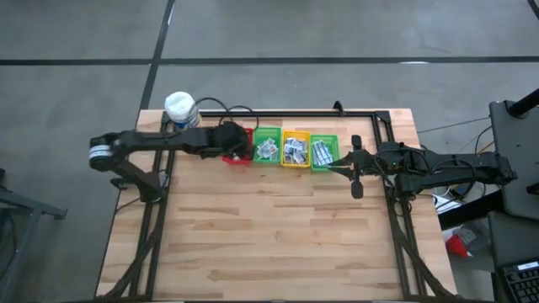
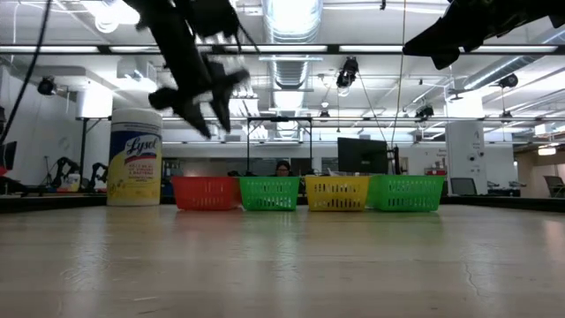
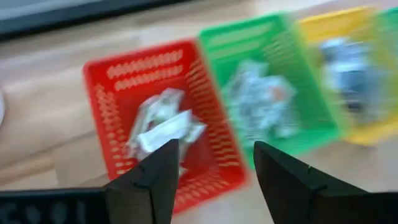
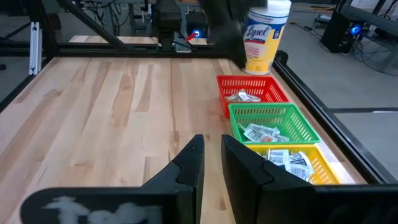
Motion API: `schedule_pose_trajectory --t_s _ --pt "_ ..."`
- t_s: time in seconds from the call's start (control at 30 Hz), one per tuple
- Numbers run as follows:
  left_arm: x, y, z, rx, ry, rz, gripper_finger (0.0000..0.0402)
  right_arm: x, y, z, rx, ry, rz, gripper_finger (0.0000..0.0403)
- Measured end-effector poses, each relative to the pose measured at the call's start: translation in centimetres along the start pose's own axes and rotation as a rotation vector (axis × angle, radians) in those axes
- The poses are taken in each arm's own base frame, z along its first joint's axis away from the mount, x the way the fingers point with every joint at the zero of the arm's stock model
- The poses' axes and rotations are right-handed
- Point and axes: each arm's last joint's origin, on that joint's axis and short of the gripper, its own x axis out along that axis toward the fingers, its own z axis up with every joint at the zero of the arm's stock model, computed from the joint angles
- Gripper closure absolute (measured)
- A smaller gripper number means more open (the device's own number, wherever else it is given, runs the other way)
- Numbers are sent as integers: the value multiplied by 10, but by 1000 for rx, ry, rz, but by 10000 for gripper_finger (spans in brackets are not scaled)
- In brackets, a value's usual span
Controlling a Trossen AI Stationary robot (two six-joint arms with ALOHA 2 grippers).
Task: Pick & Place First Aid Supplies
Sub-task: Return to Home Position
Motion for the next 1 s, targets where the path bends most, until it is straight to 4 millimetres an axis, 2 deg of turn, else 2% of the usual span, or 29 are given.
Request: schedule_pose_trajectory --t_s 0.13,0.3,0.47,0.7,1.0 --pt "-49 -2 5 57 -82 -150 202 0 0 0 0 0 0 351" --pt "-107 2 2 179 -203 -349 202 0 0 0 0 0 0 351" --pt "-148 15 -5 246 -291 -468 202 0 0 0 -1 0 0 351" --pt "-178 25 -15 330 -332 -590 202 0 0 0 1 0 0 351" --pt "-190 25 -26 434 -338 -658 202 0 0 0 -1 0 0 351"
